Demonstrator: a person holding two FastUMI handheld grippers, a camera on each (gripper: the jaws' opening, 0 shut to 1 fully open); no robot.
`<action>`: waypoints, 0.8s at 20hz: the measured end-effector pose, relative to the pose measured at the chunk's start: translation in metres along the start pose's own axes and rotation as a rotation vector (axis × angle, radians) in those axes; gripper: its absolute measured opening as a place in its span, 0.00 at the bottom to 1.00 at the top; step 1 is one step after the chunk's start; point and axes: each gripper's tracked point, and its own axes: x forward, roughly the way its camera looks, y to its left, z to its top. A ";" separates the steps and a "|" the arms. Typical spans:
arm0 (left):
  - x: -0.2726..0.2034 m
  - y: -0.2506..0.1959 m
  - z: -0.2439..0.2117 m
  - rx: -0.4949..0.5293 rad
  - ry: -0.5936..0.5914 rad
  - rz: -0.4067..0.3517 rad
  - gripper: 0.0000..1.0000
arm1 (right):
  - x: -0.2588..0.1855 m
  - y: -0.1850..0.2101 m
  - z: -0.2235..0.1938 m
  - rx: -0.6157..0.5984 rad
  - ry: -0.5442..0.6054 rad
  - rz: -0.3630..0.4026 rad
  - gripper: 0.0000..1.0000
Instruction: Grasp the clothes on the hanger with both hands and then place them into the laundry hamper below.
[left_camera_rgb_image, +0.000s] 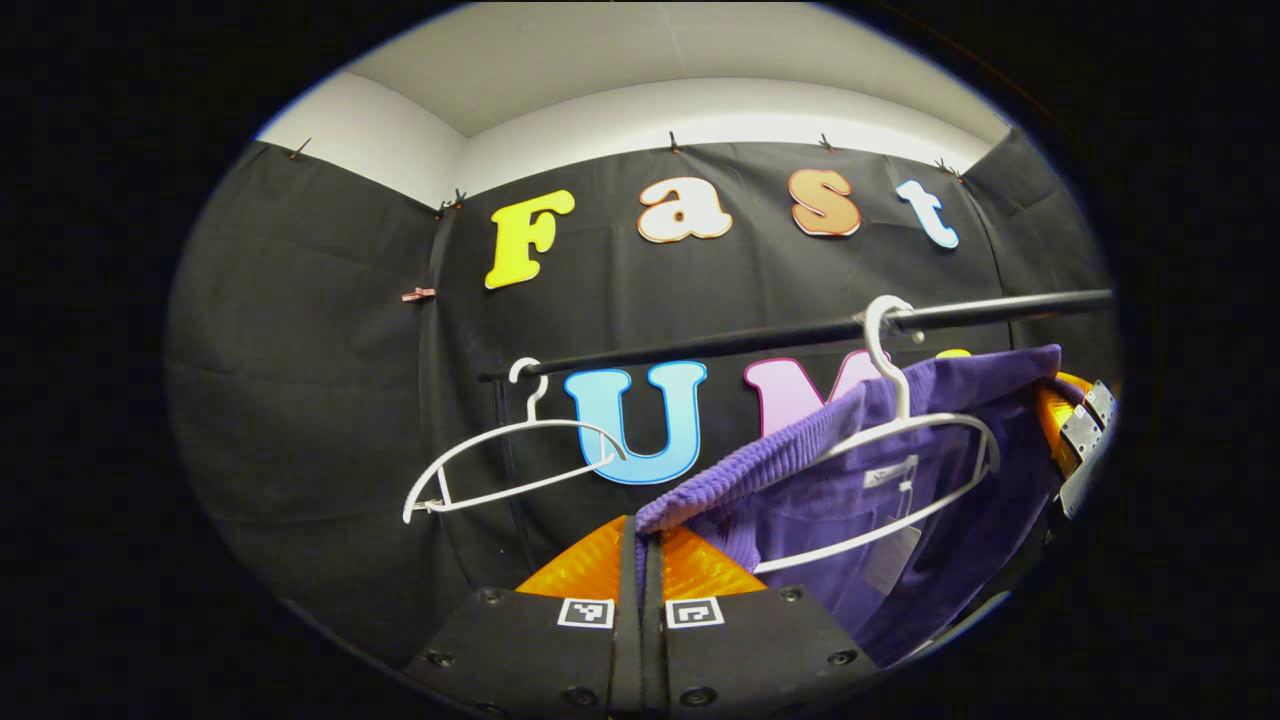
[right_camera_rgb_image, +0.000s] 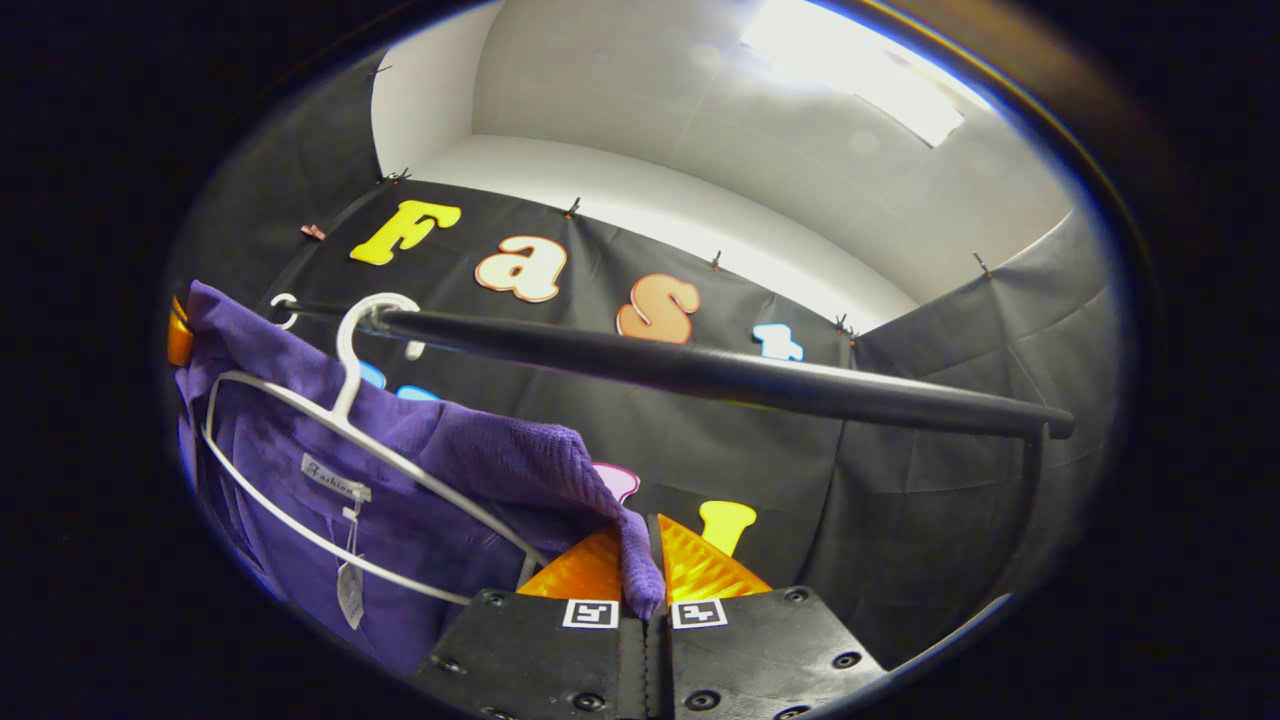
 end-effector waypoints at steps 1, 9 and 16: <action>0.002 0.004 0.005 -0.012 -0.012 0.007 0.05 | 0.000 -0.002 0.003 0.000 -0.010 -0.016 0.05; 0.030 0.004 0.020 -0.039 -0.047 -0.031 0.05 | 0.025 -0.018 -0.021 0.058 -0.030 -0.110 0.05; 0.049 -0.010 -0.001 0.006 -0.023 -0.078 0.04 | 0.046 0.006 -0.128 0.117 0.116 -0.026 0.05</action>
